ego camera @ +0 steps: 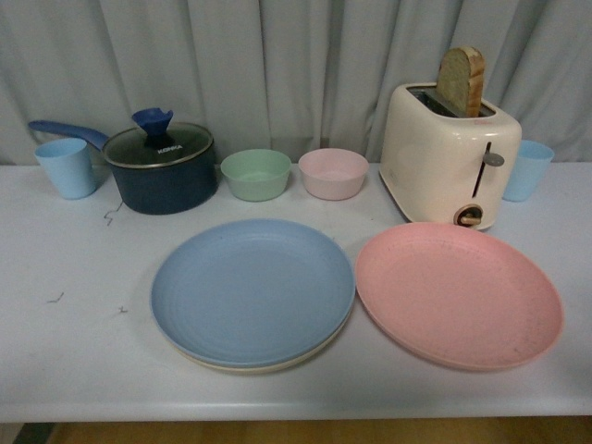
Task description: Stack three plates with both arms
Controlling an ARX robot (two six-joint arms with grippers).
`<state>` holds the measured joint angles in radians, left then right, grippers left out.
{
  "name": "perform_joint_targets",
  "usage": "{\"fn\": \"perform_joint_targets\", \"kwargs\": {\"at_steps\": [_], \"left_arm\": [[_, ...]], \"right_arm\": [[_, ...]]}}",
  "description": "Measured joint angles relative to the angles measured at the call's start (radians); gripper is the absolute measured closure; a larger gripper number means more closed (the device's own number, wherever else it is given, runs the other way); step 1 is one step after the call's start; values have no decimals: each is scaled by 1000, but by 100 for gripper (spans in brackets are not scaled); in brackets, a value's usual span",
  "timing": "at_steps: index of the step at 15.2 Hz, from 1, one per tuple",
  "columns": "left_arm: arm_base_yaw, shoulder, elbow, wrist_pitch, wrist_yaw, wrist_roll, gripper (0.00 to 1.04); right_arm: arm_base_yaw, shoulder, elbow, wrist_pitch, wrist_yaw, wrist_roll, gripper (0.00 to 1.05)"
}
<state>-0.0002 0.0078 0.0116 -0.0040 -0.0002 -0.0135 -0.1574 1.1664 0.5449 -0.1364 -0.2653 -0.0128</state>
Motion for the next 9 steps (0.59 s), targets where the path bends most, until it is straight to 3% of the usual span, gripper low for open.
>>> {"fn": "perform_joint_targets", "kwargs": {"at_steps": [6,9], "left_arm": [[0,0,0,0,0,0,7],[0,0,0,0,0,0,7]], "right_arm": [[29,498,307,119,110,-32,6],[88,645,384,183,176,-1,6]]}}
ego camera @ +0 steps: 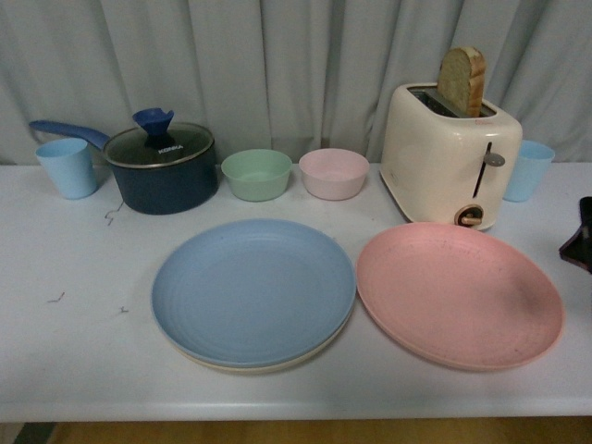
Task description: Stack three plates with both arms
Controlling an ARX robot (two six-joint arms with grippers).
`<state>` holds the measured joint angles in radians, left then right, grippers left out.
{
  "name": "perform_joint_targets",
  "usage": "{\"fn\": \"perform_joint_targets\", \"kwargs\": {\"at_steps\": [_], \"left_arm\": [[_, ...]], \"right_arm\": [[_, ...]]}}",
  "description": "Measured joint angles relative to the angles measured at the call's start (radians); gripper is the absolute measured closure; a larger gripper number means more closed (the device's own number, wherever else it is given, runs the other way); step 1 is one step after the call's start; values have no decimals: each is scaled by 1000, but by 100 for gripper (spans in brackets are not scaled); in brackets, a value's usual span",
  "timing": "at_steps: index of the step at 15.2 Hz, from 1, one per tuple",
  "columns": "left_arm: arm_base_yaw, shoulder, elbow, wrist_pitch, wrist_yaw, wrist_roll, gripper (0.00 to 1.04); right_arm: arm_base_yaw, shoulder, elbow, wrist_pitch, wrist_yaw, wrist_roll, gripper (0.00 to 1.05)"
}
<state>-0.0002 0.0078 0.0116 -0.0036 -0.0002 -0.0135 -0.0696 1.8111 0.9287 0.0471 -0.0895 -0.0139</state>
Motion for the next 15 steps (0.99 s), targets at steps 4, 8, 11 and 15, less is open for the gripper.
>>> {"fn": "perform_joint_targets", "kwargs": {"at_steps": [4,8,11,15], "left_arm": [[0,0,0,0,0,0,7],[0,0,0,0,0,0,7],[0,0,0,0,0,0,7],[0,0,0,0,0,0,7]], "right_arm": [[66,104,13,104,114,42,6],[90,225,71,105,151,80,6],[97,284,119,99,171,98,6],[118,353,170,103,193,122,6]]}}
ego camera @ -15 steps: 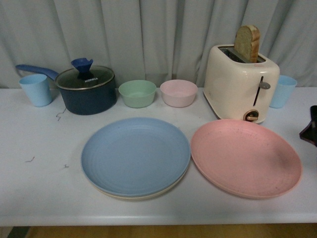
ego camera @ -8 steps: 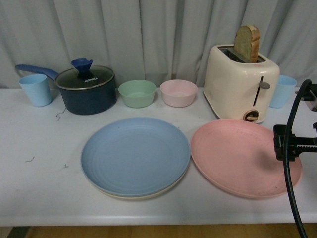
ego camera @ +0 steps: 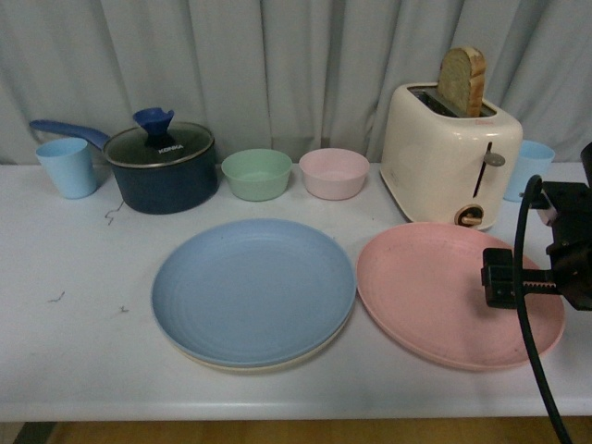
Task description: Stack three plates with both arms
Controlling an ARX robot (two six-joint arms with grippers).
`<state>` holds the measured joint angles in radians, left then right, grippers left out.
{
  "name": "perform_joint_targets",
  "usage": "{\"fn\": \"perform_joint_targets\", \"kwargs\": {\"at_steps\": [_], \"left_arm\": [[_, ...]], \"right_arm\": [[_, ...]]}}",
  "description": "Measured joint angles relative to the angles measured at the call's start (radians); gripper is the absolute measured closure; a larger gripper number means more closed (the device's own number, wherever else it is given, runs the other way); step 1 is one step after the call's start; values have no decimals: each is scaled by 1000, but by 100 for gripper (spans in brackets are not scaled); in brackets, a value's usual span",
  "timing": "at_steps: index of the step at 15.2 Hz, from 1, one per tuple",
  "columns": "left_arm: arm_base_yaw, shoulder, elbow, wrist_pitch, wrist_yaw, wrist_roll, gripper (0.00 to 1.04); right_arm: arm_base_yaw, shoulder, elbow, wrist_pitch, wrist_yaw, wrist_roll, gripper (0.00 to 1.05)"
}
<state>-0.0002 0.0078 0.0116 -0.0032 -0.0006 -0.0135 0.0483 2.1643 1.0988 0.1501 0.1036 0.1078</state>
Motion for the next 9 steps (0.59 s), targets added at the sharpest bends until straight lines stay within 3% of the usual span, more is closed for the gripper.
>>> {"fn": "perform_joint_targets", "kwargs": {"at_steps": [2,9], "left_arm": [[0,0,0,0,0,0,7],[0,0,0,0,0,0,7]], "right_arm": [[8,28,22,8,29,8,7],[0,37,17,38,57,26,83]]}}
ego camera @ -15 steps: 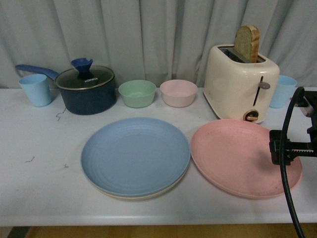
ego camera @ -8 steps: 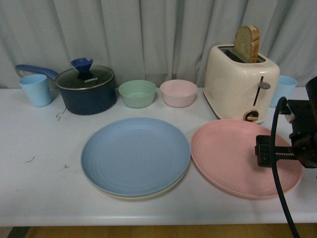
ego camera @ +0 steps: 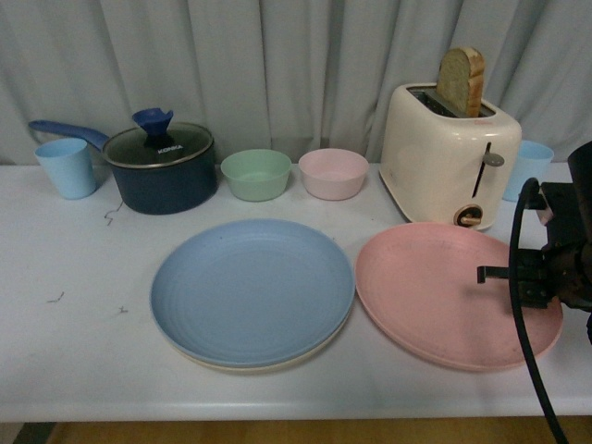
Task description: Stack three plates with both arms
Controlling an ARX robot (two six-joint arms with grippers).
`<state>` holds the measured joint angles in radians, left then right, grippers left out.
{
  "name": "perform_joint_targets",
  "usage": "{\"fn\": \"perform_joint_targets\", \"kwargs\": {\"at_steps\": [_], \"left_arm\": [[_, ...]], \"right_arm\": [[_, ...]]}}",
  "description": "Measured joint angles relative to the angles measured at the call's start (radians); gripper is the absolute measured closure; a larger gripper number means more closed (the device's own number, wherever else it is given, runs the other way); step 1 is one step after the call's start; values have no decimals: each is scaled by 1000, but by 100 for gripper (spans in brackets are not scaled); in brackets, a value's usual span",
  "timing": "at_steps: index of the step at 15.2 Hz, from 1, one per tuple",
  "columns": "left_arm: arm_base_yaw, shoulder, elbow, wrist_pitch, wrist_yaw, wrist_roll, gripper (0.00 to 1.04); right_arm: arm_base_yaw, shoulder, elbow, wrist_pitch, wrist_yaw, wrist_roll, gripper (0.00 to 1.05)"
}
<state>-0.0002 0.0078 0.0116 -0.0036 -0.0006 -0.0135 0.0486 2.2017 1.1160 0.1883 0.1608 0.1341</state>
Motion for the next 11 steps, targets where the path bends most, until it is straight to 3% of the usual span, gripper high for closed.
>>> {"fn": "perform_joint_targets", "kwargs": {"at_steps": [3,5,9,11], "left_arm": [[0,0,0,0,0,0,7],[0,0,0,0,0,0,7],[0,0,0,0,0,0,7],[0,0,0,0,0,0,7]], "right_arm": [[-37,-87,-85,23,-81,5,101],[-48,-140,-121,14,-99,3,101],[-133,-376,-158,-222,-106,-32,102],[-133,-482,-159,-256,-146,-47,102]]}}
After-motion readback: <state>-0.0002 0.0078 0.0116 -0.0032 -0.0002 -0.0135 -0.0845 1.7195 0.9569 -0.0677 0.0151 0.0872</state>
